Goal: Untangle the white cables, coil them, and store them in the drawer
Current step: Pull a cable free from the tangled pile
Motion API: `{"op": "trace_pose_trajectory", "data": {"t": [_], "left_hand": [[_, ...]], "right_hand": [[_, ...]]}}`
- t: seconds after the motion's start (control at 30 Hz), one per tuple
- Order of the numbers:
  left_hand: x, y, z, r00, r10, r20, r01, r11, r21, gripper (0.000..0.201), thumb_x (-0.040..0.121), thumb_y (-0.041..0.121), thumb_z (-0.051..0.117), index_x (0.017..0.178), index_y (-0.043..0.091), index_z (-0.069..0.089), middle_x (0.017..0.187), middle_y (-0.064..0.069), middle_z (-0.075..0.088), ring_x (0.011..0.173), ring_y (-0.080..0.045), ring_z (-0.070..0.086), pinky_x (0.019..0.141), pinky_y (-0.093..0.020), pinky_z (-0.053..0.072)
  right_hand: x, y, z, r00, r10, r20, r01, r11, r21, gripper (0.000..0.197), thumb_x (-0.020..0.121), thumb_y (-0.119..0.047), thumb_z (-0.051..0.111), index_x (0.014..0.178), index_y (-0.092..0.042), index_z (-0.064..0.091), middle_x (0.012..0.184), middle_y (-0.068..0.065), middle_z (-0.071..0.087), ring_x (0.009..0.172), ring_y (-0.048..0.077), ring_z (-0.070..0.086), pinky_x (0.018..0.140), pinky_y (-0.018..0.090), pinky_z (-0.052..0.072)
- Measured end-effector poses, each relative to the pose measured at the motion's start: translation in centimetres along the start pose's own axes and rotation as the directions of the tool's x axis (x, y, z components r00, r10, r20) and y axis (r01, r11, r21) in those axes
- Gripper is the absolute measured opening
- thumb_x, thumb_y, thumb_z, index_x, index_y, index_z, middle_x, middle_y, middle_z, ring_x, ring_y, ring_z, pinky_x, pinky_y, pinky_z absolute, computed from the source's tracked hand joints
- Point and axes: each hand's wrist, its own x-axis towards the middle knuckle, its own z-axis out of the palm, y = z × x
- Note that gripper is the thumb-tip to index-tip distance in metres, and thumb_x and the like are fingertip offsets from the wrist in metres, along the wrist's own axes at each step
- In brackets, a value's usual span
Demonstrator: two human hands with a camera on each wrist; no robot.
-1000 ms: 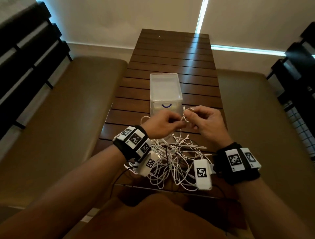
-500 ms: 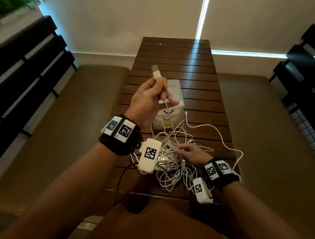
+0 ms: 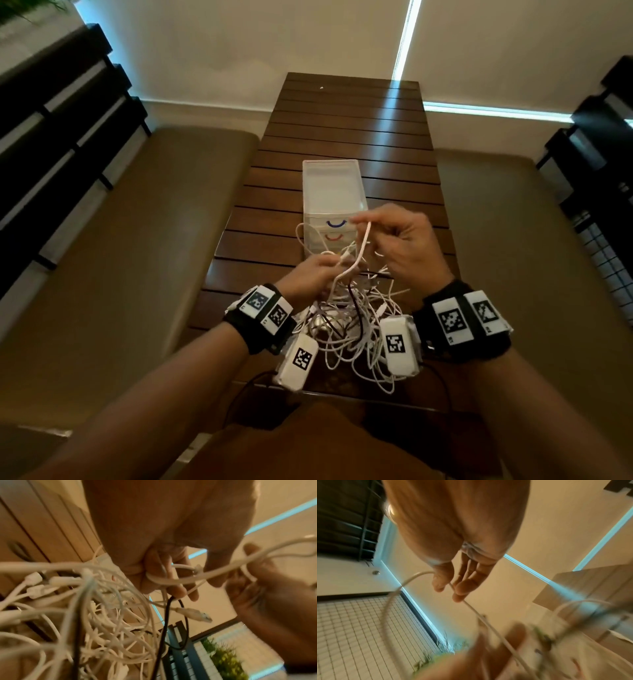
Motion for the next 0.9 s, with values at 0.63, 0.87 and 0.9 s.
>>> {"op": "trace_pose_trajectory", "data": {"t": [0.63, 0.87, 0.9], "left_hand": [[-1.0, 1.1, -2.3, 0.924, 0.352, -0.149, -0.365, 0.929, -0.065, 0.022, 0.1, 0.004, 0.04, 0.088, 0.006, 0.059, 0.063, 0.01, 0.064, 0.039, 0.001, 0.04, 0.038, -0.011, 0.032], [-0.5, 2.3, -3.0, 0.898, 0.422, -0.125, -0.433, 0.897, -0.088, 0.019, 0.096, 0.003, 0.049, 0.106, 0.006, 0.066, 0.061, 0.009, 0.061, 0.048, -0.001, 0.054, 0.046, -0.013, 0.044], [-0.3, 2.3, -3.2, 0.909, 0.401, -0.113, -0.409, 0.911, -0.061, 0.023, 0.095, -0.002, 0.051, 0.116, -0.003, 0.059, 0.065, 0.009, 0.064, 0.057, -0.001, 0.06, 0.054, -0.013, 0.049]], "right_hand": [[-1.9, 8.1, 1.5, 0.915, 0.393, 0.089, -0.355, 0.891, -0.283, 0.012, 0.088, -0.017, 0.067, 0.09, -0.028, 0.07, 0.096, 0.004, 0.056, 0.087, 0.014, 0.06, 0.076, 0.026, 0.049], [-0.7, 5.6, 2.7, 0.963, 0.266, 0.042, -0.254, 0.949, -0.188, 0.011, 0.087, -0.012, 0.068, 0.09, -0.022, 0.073, 0.089, -0.004, 0.066, 0.085, 0.015, 0.063, 0.079, 0.031, 0.052], [-0.5, 5.1, 2.8, 0.97, 0.239, 0.052, -0.23, 0.962, -0.147, 0.011, 0.088, -0.01, 0.066, 0.093, -0.017, 0.074, 0.092, -0.003, 0.07, 0.087, 0.013, 0.065, 0.08, 0.03, 0.053]]}}
